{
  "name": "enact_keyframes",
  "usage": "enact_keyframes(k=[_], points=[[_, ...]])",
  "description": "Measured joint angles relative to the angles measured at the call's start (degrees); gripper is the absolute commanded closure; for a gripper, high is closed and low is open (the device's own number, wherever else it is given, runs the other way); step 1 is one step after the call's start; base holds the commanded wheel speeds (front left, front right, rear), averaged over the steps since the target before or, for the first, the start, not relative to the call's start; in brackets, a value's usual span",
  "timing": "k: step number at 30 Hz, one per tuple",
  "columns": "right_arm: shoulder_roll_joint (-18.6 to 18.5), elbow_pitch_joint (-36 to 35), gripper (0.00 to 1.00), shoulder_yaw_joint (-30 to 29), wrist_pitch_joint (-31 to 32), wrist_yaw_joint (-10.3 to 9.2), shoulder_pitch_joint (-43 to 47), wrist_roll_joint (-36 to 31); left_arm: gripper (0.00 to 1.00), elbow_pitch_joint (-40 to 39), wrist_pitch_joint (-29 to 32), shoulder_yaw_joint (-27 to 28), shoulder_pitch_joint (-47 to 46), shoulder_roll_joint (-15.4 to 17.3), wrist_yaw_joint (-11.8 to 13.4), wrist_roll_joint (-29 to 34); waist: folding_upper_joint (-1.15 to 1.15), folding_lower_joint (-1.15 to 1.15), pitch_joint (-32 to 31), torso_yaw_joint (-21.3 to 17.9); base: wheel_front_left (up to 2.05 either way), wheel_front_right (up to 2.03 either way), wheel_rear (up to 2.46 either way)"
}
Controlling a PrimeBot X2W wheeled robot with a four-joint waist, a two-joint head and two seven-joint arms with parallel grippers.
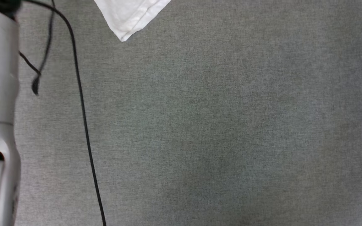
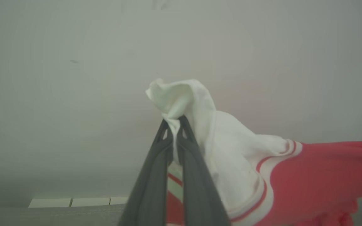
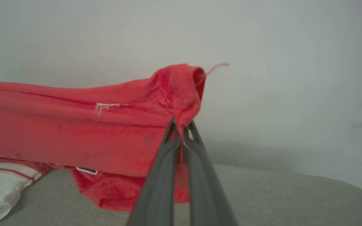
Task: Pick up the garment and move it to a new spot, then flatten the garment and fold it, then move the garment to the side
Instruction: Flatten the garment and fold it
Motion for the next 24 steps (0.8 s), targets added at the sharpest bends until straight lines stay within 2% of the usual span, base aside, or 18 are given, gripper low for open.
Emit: enact_keyframes(k=[9, 20, 24], points=[[-0.78, 0.86, 1.00, 5.58, -3.67, -0.01, 17.42, 6.79, 1.00, -1.65, -2.05, -6.14, 18.89, -0.03, 0.00, -7.28, 0.00, -0.01, -6.05, 1.13, 0.00, 0.00, 0.00], [-2.94, -4.26, 1.00, 9.90, -6.15, 0.00, 39.10, 13.93, 1.00, -5.83, -3.75, -6.50, 42.12, 1.42, 0.02, -11.40, 0.00, -0.02, -15.88, 1.71, 0.00, 0.00, 0.00], [-4.05, -8.12, 1.00, 9.61, -6.30, 0.00, 47.09, 15.93, 1.00, -9.40, -4.03, -6.24, 50.57, 1.36, 1.33, -11.93, 0.00, -0.02, -20.07, 1.97, 0.00, 0.00, 0.00]])
